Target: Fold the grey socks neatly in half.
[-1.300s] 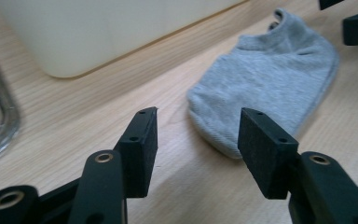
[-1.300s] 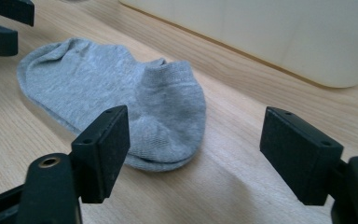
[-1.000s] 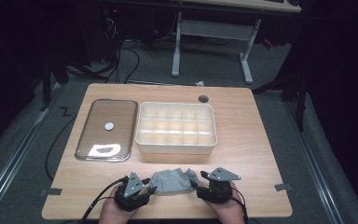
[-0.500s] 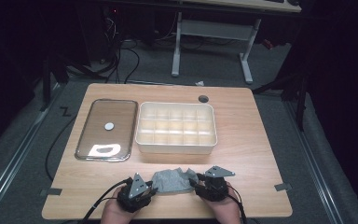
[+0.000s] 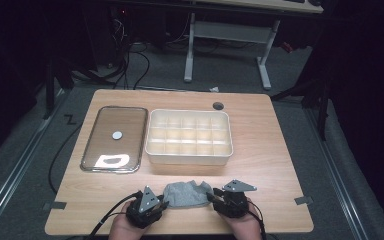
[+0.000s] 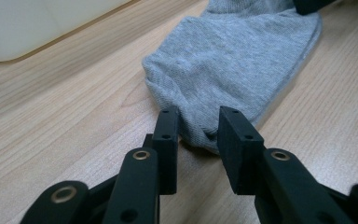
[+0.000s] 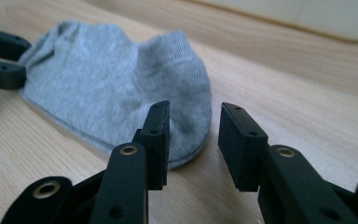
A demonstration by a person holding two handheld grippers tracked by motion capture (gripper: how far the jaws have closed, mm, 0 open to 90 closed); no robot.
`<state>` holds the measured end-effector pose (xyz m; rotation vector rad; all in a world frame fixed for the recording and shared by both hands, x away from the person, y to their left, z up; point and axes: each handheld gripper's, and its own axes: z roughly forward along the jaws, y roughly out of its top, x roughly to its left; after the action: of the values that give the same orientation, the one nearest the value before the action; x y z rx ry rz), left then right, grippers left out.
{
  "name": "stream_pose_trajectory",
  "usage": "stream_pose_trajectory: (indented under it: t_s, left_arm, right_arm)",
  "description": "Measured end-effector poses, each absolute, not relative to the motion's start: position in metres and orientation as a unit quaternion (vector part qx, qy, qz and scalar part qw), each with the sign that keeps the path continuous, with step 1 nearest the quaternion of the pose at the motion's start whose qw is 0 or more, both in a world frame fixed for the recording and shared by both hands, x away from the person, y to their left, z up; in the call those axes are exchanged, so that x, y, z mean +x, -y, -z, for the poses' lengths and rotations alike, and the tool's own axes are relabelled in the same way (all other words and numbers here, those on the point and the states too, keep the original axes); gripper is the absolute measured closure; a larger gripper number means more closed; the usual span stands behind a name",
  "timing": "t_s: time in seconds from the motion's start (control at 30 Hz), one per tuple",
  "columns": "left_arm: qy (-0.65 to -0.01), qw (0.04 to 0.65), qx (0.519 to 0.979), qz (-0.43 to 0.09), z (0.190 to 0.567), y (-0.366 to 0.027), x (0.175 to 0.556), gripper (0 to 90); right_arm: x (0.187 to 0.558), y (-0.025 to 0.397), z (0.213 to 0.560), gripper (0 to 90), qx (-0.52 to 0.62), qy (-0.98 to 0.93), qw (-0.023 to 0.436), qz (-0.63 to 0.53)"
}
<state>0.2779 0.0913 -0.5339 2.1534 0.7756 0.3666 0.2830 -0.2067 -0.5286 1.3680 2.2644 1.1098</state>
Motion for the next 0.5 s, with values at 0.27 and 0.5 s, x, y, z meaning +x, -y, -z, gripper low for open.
stream_pose_trajectory:
  t_s: [0.27, 0.5]
  left_arm:
    - [-0.308, 0.403, 0.850, -0.140, 0.534, -0.092, 0.278, 66.8]
    - [-0.306, 0.443, 0.825, -0.173, 0.518, -0.094, 0.272, 68.0]
  right_arm:
    - [0.284, 0.206, 0.530, 76.6, 0.468, -0.784, 0.116, -0.390]
    - [0.286, 0.207, 0.531, 84.4, 0.464, -0.788, 0.110, -0.391]
